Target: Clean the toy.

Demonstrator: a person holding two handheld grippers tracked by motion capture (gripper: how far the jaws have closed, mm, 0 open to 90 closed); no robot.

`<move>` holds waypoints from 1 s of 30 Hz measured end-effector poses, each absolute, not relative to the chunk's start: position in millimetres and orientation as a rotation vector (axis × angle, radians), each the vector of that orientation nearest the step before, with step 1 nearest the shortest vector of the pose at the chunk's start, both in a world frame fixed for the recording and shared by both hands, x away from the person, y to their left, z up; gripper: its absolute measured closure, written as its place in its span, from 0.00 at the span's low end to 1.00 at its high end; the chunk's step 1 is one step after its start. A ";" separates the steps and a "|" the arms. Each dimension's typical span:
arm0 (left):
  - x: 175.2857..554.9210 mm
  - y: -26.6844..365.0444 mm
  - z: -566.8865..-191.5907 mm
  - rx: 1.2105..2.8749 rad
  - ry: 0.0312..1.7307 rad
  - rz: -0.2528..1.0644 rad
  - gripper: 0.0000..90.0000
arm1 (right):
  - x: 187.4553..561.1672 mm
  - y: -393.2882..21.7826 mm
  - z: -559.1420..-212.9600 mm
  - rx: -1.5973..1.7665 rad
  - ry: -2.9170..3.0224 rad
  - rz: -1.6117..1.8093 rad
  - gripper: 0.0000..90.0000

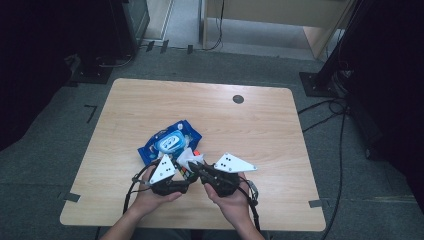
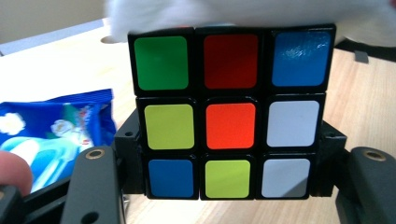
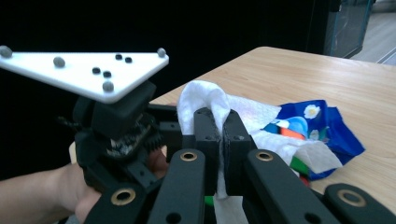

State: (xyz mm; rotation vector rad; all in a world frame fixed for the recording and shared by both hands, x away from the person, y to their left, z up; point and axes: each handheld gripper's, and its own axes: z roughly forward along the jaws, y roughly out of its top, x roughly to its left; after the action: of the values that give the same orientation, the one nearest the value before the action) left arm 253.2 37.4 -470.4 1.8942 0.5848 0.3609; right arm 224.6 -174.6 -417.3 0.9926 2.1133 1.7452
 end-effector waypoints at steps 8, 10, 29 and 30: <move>249.9 35.6 -467.2 1.883 0.558 0.345 0.38 | 241.8 -199.8 -430.2 1.175 2.025 1.658 0.98; 247.3 30.7 -468.4 1.894 0.540 0.340 0.38 | 243.6 -200.1 -432.2 1.188 2.016 1.647 0.98; 255.5 48.5 -461.4 1.826 0.609 0.320 0.38 | 230.9 -195.2 -422.8 1.034 2.028 1.638 0.98; 255.7 49.3 -461.1 1.819 0.609 0.319 0.38 | 233.1 -198.8 -424.9 1.051 2.020 1.616 0.98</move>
State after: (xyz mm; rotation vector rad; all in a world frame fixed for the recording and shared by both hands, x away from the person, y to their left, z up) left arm 255.7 49.3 -461.1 1.8191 0.6087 0.3187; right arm 233.1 -198.8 -424.9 1.0515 2.0205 1.6160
